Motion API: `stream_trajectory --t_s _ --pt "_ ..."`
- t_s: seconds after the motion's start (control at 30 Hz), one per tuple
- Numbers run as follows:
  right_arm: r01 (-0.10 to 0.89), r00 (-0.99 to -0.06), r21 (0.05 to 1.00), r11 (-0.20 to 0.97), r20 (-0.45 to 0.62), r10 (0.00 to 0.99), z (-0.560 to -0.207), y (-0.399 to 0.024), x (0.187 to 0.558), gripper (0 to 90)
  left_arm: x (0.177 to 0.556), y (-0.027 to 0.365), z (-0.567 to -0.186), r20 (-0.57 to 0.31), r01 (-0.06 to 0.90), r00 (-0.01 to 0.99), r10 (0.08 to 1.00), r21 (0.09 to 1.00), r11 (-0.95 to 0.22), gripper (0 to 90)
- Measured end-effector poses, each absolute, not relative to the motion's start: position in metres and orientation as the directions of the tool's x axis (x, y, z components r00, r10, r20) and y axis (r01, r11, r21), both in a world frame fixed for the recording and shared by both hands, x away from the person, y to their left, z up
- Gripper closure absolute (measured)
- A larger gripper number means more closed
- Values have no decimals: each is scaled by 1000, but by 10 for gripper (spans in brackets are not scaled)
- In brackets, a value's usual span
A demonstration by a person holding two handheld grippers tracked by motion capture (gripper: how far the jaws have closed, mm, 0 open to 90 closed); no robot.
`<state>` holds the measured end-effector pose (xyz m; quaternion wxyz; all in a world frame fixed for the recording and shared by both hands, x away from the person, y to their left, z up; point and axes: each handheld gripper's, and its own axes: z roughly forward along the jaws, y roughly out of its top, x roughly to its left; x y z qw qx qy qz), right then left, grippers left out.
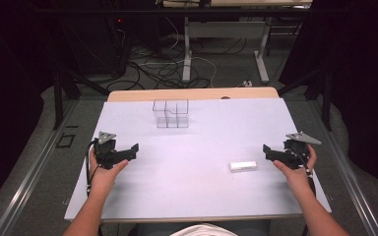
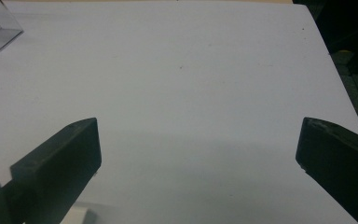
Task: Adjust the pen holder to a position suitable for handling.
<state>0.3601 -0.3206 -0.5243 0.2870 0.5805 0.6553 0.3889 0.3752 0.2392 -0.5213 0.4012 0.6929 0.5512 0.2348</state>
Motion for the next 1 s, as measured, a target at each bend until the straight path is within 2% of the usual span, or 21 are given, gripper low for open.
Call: stream_trajectory --t_s 0.33,0.5,1.0 --pt "551 -149 834 12 85 985 -525 -319 363 13 377 234 -512 -108 570 269 957 819 -67 26" --pt "551 -145 834 14 79 986 -524 -318 361 55 380 224 -502 -104 559 312 944 824 -94 39" --pt "539 -171 842 38 65 983 -522 -315 357 144 411 192 -454 -85 530 343 936 840 -117 160"
